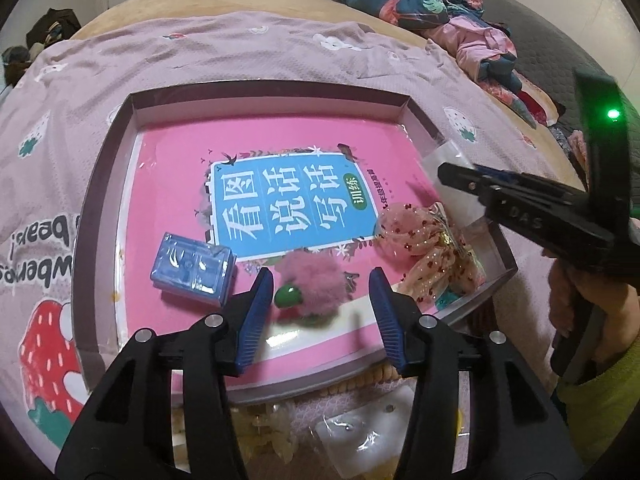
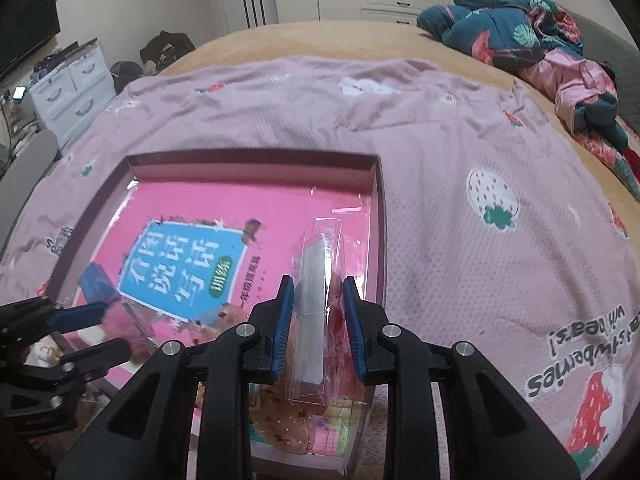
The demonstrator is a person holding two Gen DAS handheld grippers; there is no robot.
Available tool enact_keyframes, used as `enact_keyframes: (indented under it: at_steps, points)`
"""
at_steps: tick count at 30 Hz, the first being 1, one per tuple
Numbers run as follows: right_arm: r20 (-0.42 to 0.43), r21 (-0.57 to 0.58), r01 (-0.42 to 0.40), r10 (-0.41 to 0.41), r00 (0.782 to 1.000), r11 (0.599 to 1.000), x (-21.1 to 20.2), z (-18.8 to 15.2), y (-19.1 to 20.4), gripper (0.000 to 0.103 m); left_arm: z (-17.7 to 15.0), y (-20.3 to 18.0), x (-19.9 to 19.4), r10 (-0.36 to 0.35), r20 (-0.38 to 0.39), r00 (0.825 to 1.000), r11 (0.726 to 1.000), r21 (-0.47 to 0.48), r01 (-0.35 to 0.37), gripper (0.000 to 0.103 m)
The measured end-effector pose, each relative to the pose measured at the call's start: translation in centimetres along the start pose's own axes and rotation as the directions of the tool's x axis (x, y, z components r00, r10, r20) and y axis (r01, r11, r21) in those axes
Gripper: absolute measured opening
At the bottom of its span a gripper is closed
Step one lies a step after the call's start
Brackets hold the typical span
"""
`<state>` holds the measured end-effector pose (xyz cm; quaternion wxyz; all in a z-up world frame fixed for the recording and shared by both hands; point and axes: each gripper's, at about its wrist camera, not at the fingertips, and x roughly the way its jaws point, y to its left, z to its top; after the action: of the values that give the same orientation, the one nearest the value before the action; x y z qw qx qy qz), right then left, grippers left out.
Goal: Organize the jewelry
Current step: 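Carry the pompom into the tray with the left tool while the right tool drops the clear bag in, then withdraw both tools from the tray toward the remaining jewelry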
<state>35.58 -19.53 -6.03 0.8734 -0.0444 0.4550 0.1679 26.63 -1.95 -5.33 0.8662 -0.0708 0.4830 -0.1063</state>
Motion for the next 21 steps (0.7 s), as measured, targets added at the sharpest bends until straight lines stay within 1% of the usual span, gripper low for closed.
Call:
enact_keyframes:
  at_steps: [3,5,6,7,9,10,11,13,14,16,19,21]
  points:
    - [-0.006,0.008,-0.005,0.005,1.0,1.0,0.2,-0.2,-0.1,0.026,-0.1,0.0,-0.5,0.006,0.01,1.0,1.0,-0.002,-0.006,0.048]
    - [-0.001,0.01,-0.008,0.008,1.0,1.0,-0.2,-0.4,-0.1,0.034,-0.1,0.1,-1.0,0.009,0.023,1.0,1.0,-0.005,-0.009,0.053]
    - [0.005,0.012,-0.011,0.011,1.0,1.0,-0.4,-0.4,-0.1,0.043,-0.2,0.1,-1.4,0.011,0.03,0.999,1.0,-0.008,-0.011,0.055]
    - [0.014,0.015,-0.014,0.014,1.0,1.0,-0.7,-0.5,-0.1,0.047,-0.2,0.2,-1.7,0.013,0.034,0.999,1.0,-0.01,-0.012,0.058]
    - [0.023,0.016,-0.015,0.014,1.0,1.0,-1.3,-0.7,-0.1,0.049,-0.2,0.4,-2.2,0.018,0.043,0.999,1.0,-0.022,-0.017,0.062]
    - [0.029,0.019,-0.015,0.015,0.999,1.0,-1.8,-0.7,-0.1,0.055,-0.3,0.5,-2.4,0.02,0.045,0.999,0.999,-0.03,-0.019,0.066]
    - [0.037,0.023,-0.016,0.015,0.999,1.0,-2.2,-0.8,-0.2,0.058,-0.3,0.6,-2.6,0.022,0.047,0.999,0.999,-0.037,-0.02,0.068]
    - [0.061,0.026,-0.019,0.017,0.998,0.999,-3.5,-0.9,-0.3,0.065,-0.4,0.7,-3.0,0.026,0.049,0.998,0.998,-0.05,-0.023,0.069]
    - [0.074,0.025,-0.018,0.016,0.997,1.0,-4.2,-1.0,-0.3,0.067,-0.4,0.8,-3.3,0.026,0.052,0.998,0.998,-0.054,-0.024,0.073]
    - [0.104,0.031,-0.014,0.011,0.995,0.999,-5.5,-1.1,-0.3,0.077,-0.6,0.9,-4.0,0.027,0.061,0.998,0.998,-0.064,-0.023,0.079]
    - [0.142,0.039,-0.023,0.017,0.99,0.999,-7.4,-1.3,-0.3,0.083,-0.8,0.9,-5.3,0.03,0.082,0.996,0.997,-0.074,-0.024,0.084]
    - [0.167,0.038,-0.028,0.021,0.986,0.999,-8.8,-1.4,-0.2,0.084,-0.9,0.8,-6.4,0.034,0.099,0.995,0.997,-0.077,-0.027,0.088]
